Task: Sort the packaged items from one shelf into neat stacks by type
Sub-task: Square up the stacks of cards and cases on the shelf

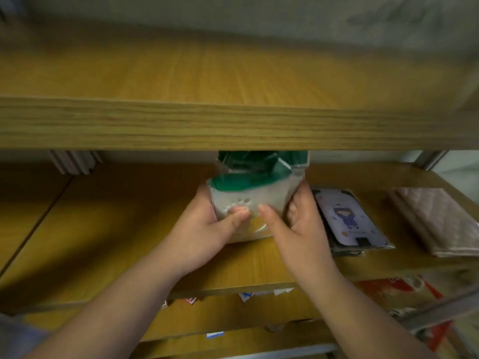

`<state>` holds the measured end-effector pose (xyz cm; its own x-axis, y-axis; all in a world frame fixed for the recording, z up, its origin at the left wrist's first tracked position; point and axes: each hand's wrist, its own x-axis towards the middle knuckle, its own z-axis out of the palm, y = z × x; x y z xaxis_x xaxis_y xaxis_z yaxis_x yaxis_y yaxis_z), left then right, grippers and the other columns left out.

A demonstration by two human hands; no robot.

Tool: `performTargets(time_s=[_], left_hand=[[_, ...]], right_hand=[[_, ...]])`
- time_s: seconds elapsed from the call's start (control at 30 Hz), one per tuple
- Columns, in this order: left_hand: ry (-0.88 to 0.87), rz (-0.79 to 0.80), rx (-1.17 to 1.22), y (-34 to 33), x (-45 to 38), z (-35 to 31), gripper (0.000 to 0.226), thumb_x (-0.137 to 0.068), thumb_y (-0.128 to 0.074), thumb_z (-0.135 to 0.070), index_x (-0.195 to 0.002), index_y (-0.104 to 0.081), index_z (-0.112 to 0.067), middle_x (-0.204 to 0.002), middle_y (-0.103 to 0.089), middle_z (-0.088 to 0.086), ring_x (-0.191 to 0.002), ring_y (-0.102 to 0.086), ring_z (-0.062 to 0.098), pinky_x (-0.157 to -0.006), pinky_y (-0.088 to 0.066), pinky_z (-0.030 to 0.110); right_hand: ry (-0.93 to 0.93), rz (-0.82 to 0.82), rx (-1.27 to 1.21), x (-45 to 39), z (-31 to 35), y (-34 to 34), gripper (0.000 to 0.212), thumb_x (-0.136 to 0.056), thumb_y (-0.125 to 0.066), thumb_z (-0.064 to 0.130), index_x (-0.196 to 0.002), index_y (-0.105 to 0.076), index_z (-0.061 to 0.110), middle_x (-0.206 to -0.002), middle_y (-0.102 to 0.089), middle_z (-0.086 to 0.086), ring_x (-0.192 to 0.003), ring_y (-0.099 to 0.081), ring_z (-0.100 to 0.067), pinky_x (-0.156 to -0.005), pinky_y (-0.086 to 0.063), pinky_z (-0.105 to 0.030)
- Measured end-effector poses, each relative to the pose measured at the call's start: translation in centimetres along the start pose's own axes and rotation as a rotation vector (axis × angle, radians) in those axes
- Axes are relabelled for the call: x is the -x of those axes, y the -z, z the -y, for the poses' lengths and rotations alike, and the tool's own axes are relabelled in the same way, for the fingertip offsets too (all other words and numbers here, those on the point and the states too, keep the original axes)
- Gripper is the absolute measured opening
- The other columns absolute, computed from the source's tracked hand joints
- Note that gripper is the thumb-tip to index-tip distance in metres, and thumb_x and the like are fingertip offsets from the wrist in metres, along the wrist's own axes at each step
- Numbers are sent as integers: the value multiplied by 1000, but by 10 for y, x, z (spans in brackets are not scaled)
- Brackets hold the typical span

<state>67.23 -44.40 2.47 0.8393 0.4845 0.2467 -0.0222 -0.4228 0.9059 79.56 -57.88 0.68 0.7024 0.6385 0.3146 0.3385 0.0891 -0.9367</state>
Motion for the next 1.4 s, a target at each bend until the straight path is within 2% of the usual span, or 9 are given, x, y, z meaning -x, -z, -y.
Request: performTargets(time_s=[0.1,0.33,0.57,0.67,0.8,0.97,1.03,1.17,1.4], left_hand=[[19,-9,-51,-1,4,6,59,-87,-73,-31,-137,-42,-25,-124,-60,-19,-114,-57,-5,-95,-51,24],[132,88,-139,-6,7,24,65,-85,-70,-47,-131,-24,-52,-121,-45,-46,-115,-40,-26,-85,-36,-3],[74,-188,-218,-19,13,27,58,-85,-75,-35,-127,-36,-44,-126,-52,-18,-114,-51,-5,-88,-40,7],[128,-209,-189,-18,17,23,37,-85,-72,-42,-114,-50,-48,-110,-62,-27,-102,-59,-9,-74,-47,6],[330,-113,-303,-14,12,22,38,-84,-66,-55,-114,-57,-34,-109,-64,-11,-98,-62,9,-80,-57,31],[454,-119,-498,-20,5,14,57,-82,-58,-58,-125,-54,-21,-121,-50,4,-113,-48,27,-92,-44,39],[455,-150,-553,-24,2,9,66,-82,-61,-53,-136,-47,-19,-133,-47,10,-124,-41,33,-99,-37,41],[359,-269,-611,-36,-5,-14,84,-83,-68,-39,-153,-30,-12,-151,-39,17,-140,-28,35,-111,-26,39],[292,-57,-356,-134,-14,-55,57,-93,-58,-41,-144,-44,-20,-145,-49,5,-134,-44,25,-102,-32,24]], right_hand=[[50,42,105,10,-7,-1,69,-89,-72,34,-146,-33,38,-139,-55,16,-130,-52,-8,-104,-46,-39],[-43,51,271,18,-21,0,55,-94,-62,34,-140,-32,40,-132,-55,21,-123,-51,7,-102,-49,-32],[3,-13,432,-1,-4,-2,45,-90,-68,32,-131,-50,36,-120,-62,15,-109,-57,3,-86,-51,-21],[-218,132,365,-17,5,-1,15,-90,-67,34,-100,-61,43,-94,-69,19,-85,-65,6,-60,-51,-13],[-483,308,366,-36,2,-2,10,-81,-67,36,-73,-67,30,-87,-72,8,-85,-68,-14,-69,-52,-30],[-615,364,413,-44,7,-8,29,-69,-70,35,-92,-63,20,-106,-61,0,-91,-57,-17,-64,-46,-34],[-544,353,487,-41,10,-3,38,-80,-64,50,-104,-64,21,-117,-60,-3,-104,-56,-21,-81,-51,-38],[-331,359,690,-26,16,26,71,-88,-46,68,-145,-40,26,-151,-33,-7,-141,-27,-30,-109,-27,-42],[-205,1,723,-23,4,131,62,-88,-58,43,-140,-49,12,-136,-47,-17,-131,-39,-36,-110,-31,-40]])
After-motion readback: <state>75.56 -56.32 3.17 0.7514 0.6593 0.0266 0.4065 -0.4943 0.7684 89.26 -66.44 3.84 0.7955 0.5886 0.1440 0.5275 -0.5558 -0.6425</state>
